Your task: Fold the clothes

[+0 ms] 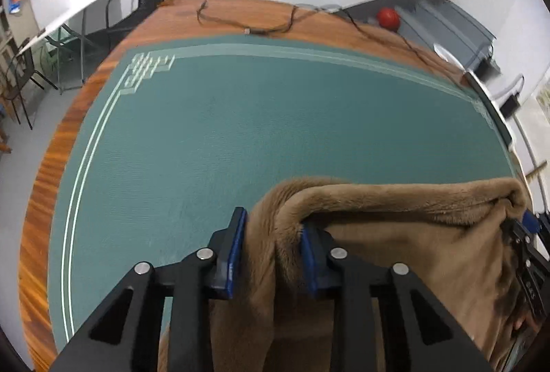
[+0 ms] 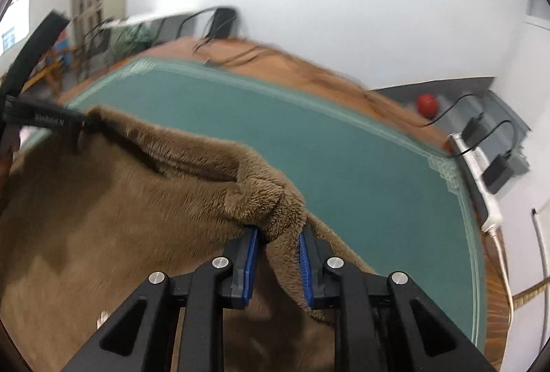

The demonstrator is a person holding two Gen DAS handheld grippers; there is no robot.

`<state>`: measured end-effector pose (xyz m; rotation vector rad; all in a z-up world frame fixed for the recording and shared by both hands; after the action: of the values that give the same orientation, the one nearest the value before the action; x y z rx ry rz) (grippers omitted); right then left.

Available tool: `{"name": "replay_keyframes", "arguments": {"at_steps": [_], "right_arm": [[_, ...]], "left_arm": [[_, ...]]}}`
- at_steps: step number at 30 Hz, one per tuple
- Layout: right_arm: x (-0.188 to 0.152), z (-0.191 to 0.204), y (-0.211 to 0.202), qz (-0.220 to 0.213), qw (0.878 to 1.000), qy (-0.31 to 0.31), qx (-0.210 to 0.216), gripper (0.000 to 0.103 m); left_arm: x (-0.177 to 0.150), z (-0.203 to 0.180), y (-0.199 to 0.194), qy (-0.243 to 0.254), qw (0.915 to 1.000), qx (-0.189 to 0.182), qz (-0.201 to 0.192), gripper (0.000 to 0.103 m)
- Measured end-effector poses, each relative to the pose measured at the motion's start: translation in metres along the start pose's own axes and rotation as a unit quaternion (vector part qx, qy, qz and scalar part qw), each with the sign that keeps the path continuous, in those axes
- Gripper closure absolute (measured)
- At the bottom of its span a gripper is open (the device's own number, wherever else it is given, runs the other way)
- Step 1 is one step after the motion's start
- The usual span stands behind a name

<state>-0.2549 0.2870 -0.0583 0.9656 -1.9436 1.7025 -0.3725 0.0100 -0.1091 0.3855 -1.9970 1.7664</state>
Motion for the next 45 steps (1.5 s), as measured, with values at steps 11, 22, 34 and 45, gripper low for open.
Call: {"name": "replay_keyframes", "arguments": {"at_steps": [11,22,34,45], "right_arm": [[-0.004,-0.015,0.051,0.062,0.997,0.03,-0.015,0.042],[-0.026,-0.023,-0.068,-0.018,0.999,0.026,-0.008,0.026],[-0.117,0.099,-0.199,-0.058,0.989,-0.028,0.133,0.024],[-0.17,0.107,-0.159,-0.005,0.996,0.033,0.086,0.024]], "left_arm": [[-0.008,-0.012,0.025,0.042,0.9977,0.03,0.043,0.037],[-0.096,0.067,-0.098,-0.017,0.9991,-0.038,0.007,0.022],[-0.246,0.083,-0.179,0.028,0.9995,-0.016,0.0,0.019],[-0.26,0.101,-0.132,0.014,0.999,0.038,0.018,0.027]]}}
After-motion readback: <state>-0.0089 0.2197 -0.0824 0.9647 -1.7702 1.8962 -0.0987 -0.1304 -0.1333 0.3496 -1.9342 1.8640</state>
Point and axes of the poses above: each gripper's, at about its wrist camera, not at the fingertips, and y roughly the way its jaws point, z to its left, x to its top, the point moved 1 cm from there along y, roughly the way its jaws point
